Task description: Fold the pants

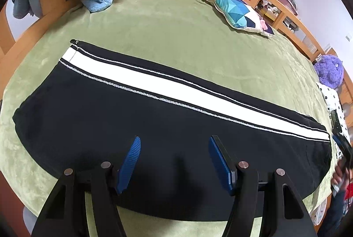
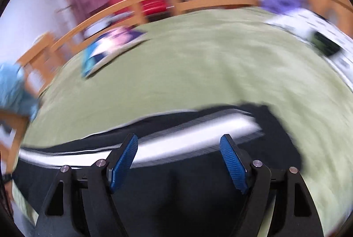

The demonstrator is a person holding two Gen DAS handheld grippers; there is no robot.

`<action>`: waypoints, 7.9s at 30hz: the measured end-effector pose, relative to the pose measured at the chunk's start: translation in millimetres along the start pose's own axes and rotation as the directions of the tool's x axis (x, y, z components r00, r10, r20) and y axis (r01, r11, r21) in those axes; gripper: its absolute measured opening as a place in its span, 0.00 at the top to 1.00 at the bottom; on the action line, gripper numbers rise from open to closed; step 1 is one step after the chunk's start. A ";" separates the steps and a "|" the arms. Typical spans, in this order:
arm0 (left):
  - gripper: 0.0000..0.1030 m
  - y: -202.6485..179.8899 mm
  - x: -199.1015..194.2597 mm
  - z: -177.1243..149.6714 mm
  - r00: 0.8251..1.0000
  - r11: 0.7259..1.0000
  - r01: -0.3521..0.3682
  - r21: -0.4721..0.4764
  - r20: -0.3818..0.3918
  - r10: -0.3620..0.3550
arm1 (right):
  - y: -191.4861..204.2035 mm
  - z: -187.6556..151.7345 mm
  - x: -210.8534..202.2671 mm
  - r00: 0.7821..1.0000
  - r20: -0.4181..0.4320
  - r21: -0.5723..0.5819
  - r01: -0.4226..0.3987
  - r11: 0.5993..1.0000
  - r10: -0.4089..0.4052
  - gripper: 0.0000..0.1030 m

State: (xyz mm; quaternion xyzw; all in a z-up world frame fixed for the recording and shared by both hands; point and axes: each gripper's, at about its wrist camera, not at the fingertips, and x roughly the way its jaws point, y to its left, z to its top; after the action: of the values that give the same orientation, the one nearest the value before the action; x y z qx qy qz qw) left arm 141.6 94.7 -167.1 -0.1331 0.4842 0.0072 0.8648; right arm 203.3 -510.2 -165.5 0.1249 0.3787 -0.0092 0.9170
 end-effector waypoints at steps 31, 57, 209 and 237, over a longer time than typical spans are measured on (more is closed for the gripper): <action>0.40 92.2 5.1 13.6 0.999 0.995 0.002 -0.104 0.035 0.002 | 168.9 9.5 133.5 0.975 -0.220 -0.378 -0.117 0.919 0.034 0.95; 0.40 186.6 -26.7 -39.1 0.992 0.958 0.075 -0.278 0.120 -0.043 | 165.0 -66.4 48.0 0.984 -0.177 0.072 0.044 0.996 -0.031 0.48; 0.52 -22.8 -0.6 -64.4 0.926 0.887 0.374 0.271 -0.059 -0.372 | 142.4 -178.4 -34.2 0.974 -0.186 0.046 -0.125 0.991 0.131 0.56; 0.43 -21.1 52.2 -48.6 0.927 0.927 0.359 0.111 -0.163 -0.339 | 128.9 -155.2 -24.7 0.973 -0.131 0.129 -0.173 0.977 0.189 0.48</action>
State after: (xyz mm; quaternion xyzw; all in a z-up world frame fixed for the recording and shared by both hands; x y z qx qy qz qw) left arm 131.7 56.8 -230.2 -0.1570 0.5118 -0.1900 0.8230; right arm 92.6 -350.7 -225.5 0.2125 0.4293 0.0614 0.8757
